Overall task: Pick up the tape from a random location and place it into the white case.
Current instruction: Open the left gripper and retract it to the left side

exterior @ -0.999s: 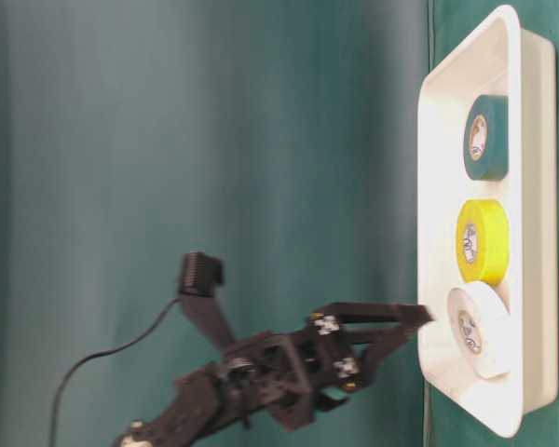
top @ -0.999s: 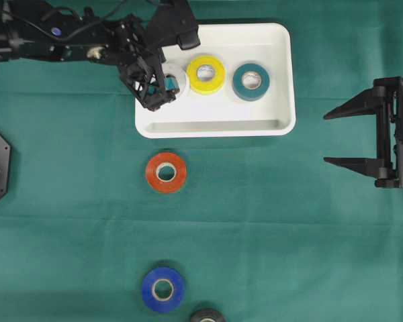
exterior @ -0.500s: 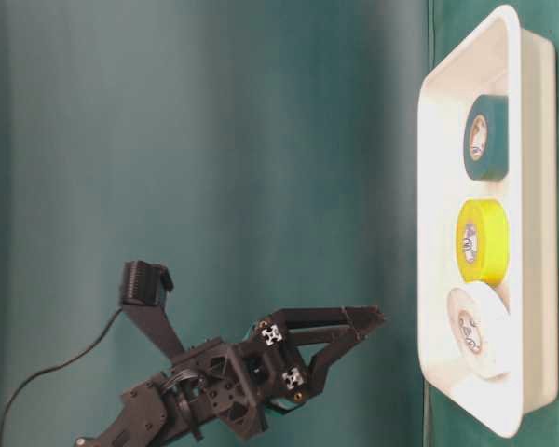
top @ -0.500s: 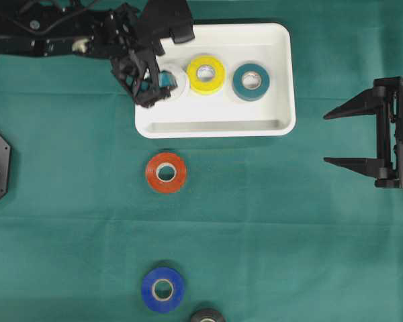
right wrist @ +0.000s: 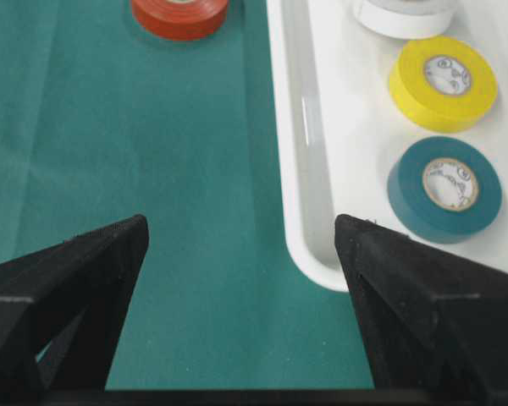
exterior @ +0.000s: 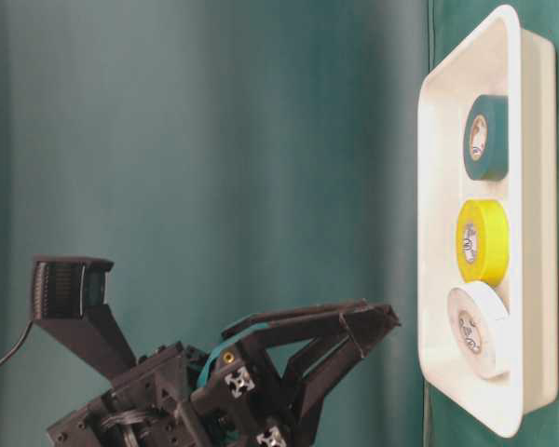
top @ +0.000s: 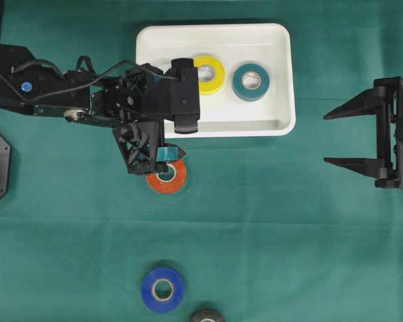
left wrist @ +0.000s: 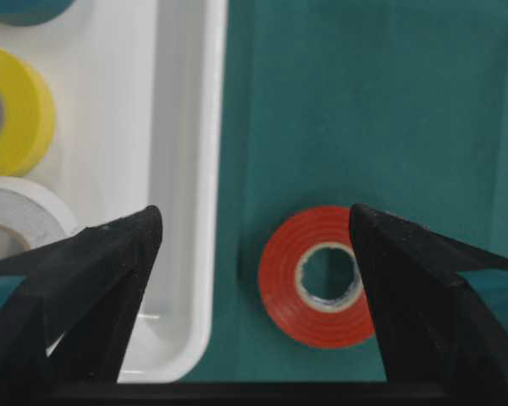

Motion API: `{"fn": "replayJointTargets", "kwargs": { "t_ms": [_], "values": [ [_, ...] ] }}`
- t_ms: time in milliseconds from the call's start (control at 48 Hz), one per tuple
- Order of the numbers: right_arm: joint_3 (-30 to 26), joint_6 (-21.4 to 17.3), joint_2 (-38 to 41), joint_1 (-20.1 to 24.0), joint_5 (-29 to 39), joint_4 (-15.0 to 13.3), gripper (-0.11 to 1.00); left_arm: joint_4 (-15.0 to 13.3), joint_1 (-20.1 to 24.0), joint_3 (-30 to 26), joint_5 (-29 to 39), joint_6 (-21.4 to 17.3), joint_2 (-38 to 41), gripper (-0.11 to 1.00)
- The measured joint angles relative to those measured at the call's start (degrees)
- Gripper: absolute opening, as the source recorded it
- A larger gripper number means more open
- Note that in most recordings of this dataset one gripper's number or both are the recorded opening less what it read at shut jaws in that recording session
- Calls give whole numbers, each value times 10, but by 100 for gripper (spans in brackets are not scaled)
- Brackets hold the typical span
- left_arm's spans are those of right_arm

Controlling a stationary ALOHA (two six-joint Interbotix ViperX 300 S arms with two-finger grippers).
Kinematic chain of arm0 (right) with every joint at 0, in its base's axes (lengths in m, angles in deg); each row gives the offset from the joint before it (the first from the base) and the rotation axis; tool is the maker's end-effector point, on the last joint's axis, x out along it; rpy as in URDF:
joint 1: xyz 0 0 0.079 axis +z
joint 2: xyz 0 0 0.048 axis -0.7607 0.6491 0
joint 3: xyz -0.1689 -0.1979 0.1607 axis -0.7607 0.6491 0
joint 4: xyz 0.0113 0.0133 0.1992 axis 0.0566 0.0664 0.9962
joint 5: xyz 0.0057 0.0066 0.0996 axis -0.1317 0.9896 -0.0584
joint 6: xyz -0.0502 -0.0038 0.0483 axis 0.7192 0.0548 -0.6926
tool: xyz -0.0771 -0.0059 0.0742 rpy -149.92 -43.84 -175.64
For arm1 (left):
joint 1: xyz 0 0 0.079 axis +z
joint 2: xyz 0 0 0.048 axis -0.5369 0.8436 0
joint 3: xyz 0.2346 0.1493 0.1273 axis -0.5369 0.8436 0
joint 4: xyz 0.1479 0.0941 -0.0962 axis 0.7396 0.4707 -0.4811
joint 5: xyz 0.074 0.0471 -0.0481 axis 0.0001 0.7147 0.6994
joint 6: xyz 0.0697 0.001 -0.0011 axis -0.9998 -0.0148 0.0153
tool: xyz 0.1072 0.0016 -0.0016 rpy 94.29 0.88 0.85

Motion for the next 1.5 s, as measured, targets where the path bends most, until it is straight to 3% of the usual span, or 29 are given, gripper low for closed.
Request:
{"fn": "replayJointTargets", "kwargs": {
  "t_ms": [291, 1124, 1499],
  "values": [
    [-4, -2, -3, 1, 0, 0, 86, 0, 2, 24, -15, 0, -50, 84],
    [-29, 0, -73, 0, 4, 0, 86, -1, 1, 178, -139, -1, -346, 84],
    [-32, 2, -91, 0, 4, -1, 86, -5, 1, 214, -162, -1, -400, 84]
  ]
}}
